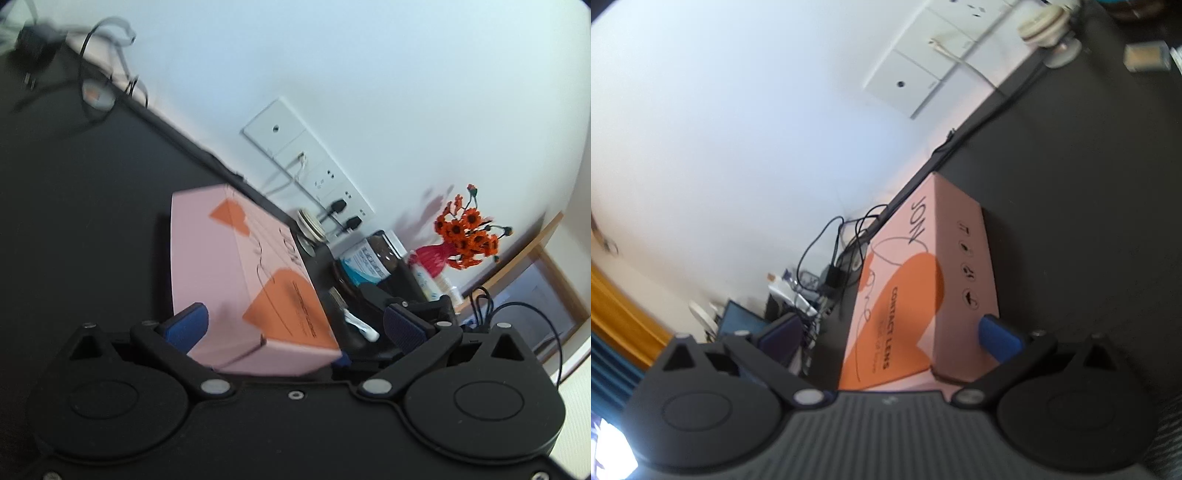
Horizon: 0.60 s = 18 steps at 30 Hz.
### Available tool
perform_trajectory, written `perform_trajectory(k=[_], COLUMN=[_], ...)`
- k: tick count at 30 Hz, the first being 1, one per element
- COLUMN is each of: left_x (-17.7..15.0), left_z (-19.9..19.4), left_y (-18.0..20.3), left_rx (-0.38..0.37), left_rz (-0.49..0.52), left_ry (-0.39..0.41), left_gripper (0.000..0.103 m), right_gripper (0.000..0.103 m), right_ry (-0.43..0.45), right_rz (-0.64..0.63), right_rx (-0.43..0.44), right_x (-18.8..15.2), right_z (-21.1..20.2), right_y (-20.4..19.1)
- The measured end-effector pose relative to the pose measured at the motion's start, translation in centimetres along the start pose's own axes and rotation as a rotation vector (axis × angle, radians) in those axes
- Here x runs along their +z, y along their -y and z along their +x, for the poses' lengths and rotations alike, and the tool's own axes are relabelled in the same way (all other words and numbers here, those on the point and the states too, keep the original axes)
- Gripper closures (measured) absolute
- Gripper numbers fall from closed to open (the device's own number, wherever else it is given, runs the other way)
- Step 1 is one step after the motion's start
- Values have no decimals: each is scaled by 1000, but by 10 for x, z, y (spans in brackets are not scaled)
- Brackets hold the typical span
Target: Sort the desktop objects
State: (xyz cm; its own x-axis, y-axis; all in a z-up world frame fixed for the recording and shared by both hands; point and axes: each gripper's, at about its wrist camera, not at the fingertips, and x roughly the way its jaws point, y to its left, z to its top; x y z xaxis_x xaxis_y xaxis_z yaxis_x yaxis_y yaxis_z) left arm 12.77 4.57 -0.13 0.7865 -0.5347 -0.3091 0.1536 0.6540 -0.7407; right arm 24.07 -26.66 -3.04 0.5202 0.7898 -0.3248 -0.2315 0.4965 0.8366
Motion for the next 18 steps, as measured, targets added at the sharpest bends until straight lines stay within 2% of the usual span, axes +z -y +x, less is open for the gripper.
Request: perform_trajectory(k=[8,18], left_x=[-4,-10], left_z=[20,27], left_y=[4,7], left_rx=[84,138], left_rz=[27,59], left_ry=[-64,-64], left_gripper=[0,0], right_gripper=[1,1], right_ry=[22,35], right_rz=[78,121], right_rx=[42,67], right_x=[6,9], right_z=[-1,0], right_y=[8,15])
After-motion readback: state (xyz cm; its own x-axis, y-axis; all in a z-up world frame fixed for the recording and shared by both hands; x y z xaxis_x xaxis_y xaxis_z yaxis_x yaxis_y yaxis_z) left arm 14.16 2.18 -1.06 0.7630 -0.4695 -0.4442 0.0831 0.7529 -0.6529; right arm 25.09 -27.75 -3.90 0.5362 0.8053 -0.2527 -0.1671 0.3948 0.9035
